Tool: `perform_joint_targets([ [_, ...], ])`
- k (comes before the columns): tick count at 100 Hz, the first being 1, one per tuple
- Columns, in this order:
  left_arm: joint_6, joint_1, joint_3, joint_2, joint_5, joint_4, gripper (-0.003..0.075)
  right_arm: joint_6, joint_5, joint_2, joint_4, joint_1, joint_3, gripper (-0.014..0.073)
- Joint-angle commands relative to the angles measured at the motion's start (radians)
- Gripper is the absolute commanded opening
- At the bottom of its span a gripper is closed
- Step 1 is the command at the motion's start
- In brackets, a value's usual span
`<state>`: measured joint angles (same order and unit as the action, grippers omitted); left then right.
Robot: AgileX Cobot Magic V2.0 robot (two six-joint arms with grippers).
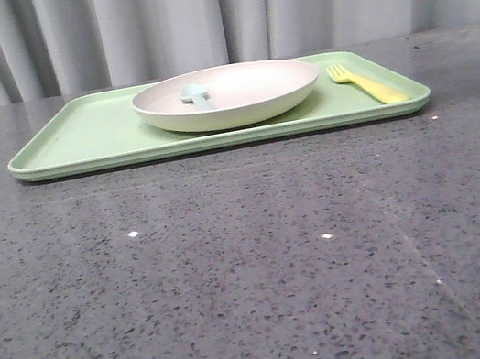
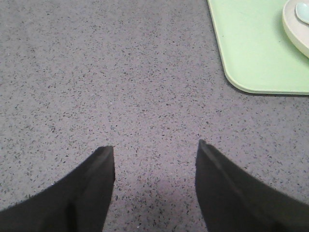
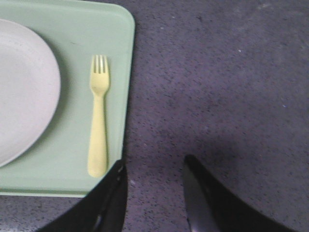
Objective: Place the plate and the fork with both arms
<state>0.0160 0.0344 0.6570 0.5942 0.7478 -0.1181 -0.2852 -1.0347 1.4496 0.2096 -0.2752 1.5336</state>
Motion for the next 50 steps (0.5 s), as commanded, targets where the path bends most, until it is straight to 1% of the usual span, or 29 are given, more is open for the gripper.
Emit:
perform_joint_targets([
  [1,0.007,0.002,0.027,0.002,-0.072,-0.012,0.0375,0.008,0.074,-0.106,0.037,0.048,-0.048,0.0298],
  [12,0.007,0.002,0.027,0.002,-0.072,-0.012,0.0375,0.008,0.09,-0.198,0.037,0.105,-0.159,0.0298],
  [21,0.007,0.002,0.027,0.002,-0.072,-0.012,0.0375,0.008,0.124,-0.284,0.036,0.133,-0.258,0.0298],
  [33,0.007,0.002,0.027,0.002,-0.072,-0.012,0.0375,0.008,0.162,-0.405,0.031,0.141,-0.387,0.0298],
  [50,0.007,0.002,0.027,0.002,-0.072,-0.012,0.0375,0.008,0.164,-0.566,0.027,0.141,-0.547,0.0298],
])
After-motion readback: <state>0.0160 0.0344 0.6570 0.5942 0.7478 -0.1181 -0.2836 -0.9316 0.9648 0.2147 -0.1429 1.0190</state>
